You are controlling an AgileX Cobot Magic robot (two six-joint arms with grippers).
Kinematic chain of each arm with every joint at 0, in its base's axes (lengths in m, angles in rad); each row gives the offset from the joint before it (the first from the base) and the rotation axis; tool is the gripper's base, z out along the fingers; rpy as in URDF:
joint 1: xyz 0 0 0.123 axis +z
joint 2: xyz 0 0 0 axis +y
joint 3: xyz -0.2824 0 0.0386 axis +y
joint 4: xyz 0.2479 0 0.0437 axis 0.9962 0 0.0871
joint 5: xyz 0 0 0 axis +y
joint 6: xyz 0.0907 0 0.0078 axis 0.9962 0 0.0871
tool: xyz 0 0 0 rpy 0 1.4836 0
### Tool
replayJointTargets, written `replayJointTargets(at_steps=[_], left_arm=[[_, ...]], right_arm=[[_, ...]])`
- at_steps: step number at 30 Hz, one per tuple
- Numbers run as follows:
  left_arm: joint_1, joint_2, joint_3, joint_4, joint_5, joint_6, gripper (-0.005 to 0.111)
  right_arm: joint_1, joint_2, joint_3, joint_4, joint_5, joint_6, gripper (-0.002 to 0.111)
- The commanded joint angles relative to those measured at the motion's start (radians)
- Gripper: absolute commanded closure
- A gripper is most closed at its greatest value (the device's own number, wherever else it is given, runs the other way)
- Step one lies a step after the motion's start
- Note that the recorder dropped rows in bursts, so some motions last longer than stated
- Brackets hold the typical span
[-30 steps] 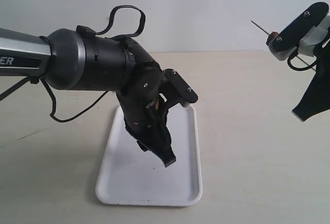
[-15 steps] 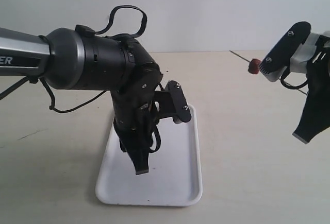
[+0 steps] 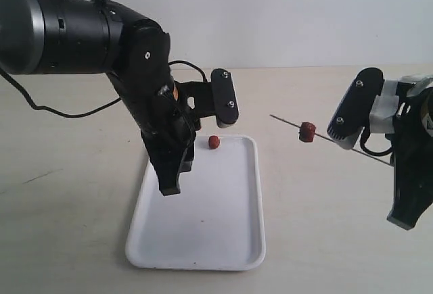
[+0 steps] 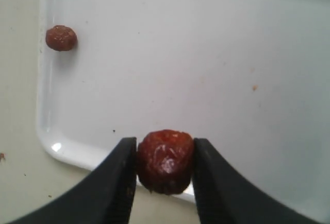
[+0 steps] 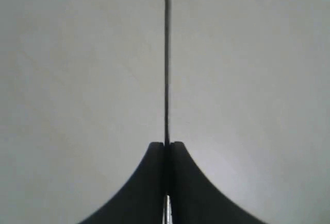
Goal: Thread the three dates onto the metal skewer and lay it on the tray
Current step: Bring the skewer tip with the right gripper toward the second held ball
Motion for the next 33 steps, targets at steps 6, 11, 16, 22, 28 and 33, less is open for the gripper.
replayJointTargets(at_steps=[6,11,16,22,28,33], left_arm=[[0.004,-0.011,-0.001,-0.077,-0.127,0.164,0.07],[0.004,-0.013,-0.001,-0.077,-0.149,0.195,0.07],[0.004,-0.027,-0.001,-0.077,-0.153,0.224,0.07],[0.004,-0.04,-0.001,-0.075,-0.166,0.246,0.07],[0.004,-0.041,-0.001,-0.075,-0.167,0.287,0.07],[0.004,-0.044,-0.001,-0.075,-0.167,0.301,0.07]], right_arm=[[-0.005,-0.009,0.008,0.241,-0.059,-0.191,0.108],[-0.005,-0.007,0.008,0.273,-0.059,-0.221,0.108],[-0.005,-0.007,0.011,0.348,-0.054,-0.312,0.108],[-0.005,-0.007,0.013,0.357,-0.054,-0.328,0.108],[-0.005,-0.007,0.013,0.353,-0.062,-0.328,0.108],[-0.005,-0.003,0.013,0.353,-0.1,-0.331,0.108]])
